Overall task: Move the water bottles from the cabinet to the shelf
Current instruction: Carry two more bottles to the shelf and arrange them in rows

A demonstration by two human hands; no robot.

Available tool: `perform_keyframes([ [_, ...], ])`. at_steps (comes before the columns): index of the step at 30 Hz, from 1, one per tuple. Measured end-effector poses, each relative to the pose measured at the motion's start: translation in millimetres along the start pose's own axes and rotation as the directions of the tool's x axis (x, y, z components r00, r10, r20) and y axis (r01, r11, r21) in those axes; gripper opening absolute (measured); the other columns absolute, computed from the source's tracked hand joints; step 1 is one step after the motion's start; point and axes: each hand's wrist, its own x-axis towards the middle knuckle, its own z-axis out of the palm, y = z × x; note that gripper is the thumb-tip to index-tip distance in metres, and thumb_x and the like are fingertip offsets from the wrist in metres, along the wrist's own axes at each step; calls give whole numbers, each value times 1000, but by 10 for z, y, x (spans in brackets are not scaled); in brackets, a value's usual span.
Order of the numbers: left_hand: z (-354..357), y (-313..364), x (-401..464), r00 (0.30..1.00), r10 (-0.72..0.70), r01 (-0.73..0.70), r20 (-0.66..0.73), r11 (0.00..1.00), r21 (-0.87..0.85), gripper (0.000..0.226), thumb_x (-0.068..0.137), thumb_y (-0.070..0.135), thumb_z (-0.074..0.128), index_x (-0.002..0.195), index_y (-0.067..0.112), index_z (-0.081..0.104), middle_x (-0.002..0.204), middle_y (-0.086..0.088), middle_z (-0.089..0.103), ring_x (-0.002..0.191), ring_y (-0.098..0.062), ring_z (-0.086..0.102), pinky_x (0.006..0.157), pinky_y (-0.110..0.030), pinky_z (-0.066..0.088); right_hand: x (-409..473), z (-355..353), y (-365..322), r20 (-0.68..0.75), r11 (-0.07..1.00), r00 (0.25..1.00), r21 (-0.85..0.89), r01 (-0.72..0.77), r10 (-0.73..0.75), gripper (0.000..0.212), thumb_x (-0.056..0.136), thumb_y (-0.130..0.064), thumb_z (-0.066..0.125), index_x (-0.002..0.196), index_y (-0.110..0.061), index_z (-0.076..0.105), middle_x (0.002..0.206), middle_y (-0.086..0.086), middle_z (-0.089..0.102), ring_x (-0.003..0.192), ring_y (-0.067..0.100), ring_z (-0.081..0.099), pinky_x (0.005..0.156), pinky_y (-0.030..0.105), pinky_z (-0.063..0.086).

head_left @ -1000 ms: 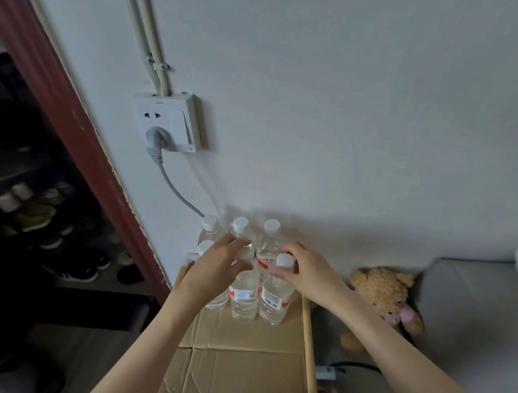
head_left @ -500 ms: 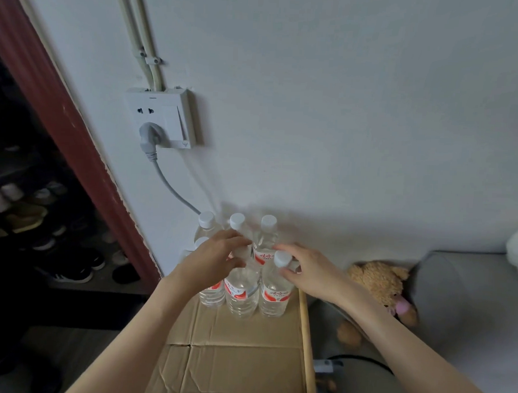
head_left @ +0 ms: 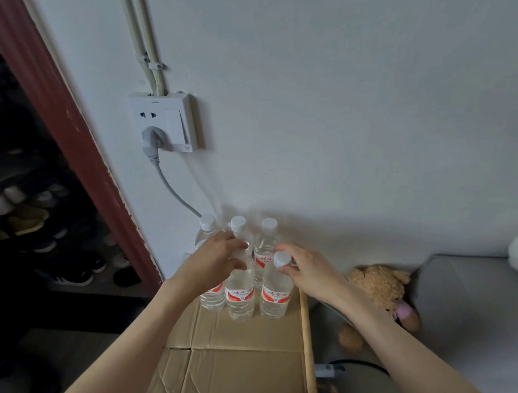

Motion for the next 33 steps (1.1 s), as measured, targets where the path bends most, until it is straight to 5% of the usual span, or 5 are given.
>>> perform_keyframes([
  [16, 38, -46, 116, 999, -6, 7, -46, 1000, 21, 39, 85, 19, 61, 123, 12, 55, 120, -8, 53, 113, -23, 45, 92, -24, 31, 162, 97, -50, -43, 997, 996, -27, 75, -76, 34, 92, -19, 51, 126, -18, 46, 128, 1, 53, 105, 21, 53, 76, 24, 31],
  [24, 250, -337, -118, 953, 58, -50, -297, 998, 36, 72, 69, 49, 60, 134, 23, 41, 136, 1, 47, 132, -24, 30, 103, -36, 17, -55, 310, 96, -174, 861, 970, 506, -58, 168, 62, 77, -18, 71, 131, -30, 42, 117, -16, 48, 101, -8, 52, 86, 12, 47],
  [28, 342, -453, -413, 881, -242, 88, -407, 928, -361, 92, 71, 22, 77, 144, 18, 21, 140, 8, 24, 134, -10, 19, 108, -31, 17, -208, 657, 314, -117, 709, 950, 693, -132, 291, 77, 68, -32, 75, 134, -33, 35, 135, -13, 43, 125, 1, 42, 104, 26, 38],
  [30, 492, -597, -552, 844, -459, 197, -276, 745, -637, 92, 73, 16, 75, 144, 20, 17, 141, 4, 26, 132, -9, 25, 108, -29, 23, -245, 826, 406, -18, 658, 944, 721, -216, 329, 96, 61, -47, 77, 142, -31, 27, 146, -11, 35, 133, 6, 34, 108, 32, 34],
  [33, 784, -863, -696, 875, -476, 273, -89, 636, -722, 93, 71, 32, 76, 143, 33, 16, 151, 3, 25, 138, -10, 26, 114, -42, 26, -246, 1046, 471, 88, 637, 941, 715, -289, 328, 94, 62, -50, 76, 138, -45, 21, 147, -14, 32, 131, 4, 37, 103, 25, 33],
])
